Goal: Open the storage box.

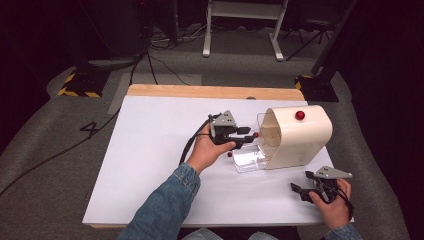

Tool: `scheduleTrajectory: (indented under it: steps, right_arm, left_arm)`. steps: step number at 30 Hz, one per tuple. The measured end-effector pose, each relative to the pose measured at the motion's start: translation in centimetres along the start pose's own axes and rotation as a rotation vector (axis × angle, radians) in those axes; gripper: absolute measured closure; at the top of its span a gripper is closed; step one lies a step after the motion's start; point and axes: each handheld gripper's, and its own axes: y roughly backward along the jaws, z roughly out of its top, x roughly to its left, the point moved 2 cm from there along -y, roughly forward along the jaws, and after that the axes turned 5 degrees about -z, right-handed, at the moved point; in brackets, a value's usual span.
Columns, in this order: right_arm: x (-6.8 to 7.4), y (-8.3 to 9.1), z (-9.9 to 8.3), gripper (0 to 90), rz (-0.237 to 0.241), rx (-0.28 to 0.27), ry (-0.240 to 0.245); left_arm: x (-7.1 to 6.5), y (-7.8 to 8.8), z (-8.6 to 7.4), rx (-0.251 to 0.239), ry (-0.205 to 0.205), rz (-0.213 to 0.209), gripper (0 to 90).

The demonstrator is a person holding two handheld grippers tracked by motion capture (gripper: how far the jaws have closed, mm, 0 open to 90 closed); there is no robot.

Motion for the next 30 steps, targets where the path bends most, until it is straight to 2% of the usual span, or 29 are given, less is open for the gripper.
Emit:
scheduleTrajectory:
  steps: [3, 7, 14, 20, 30]
  right_arm:
    - [0.0, 0.0, 0.0, 19.3, 0.0, -0.001, 0.0]
    - [0.0, 0.0, 0.0, 19.3, 0.0, -0.001, 0.0]
    - [0.0, 0.0, 0.0, 19.3, -0.001, -0.001, 0.0]
    - [0.0, 0.0, 0.0, 19.3, -0.001, -0.001, 0.0]
    - [0.0, 0.0, 0.0, 19.3, 0.0, -0.001, 0.0]
  left_arm:
    - [0.4, -0.8, -0.2, 0.007, 0.014, -0.011, 52.8]
    - [0.6, -0.9, -0.5, -0.001, 0.029, -0.067, 73.1]
    - [0.4, -0.4, -0.4, 0.025, 0.01, -0.061, 73.5]
    - [0.2, 1.1, -0.3, 0.038, -0.013, -0.039, 73.5]
    - [0.1, 3.7, -1.7, 0.032, -0.008, -0.006, 73.5]
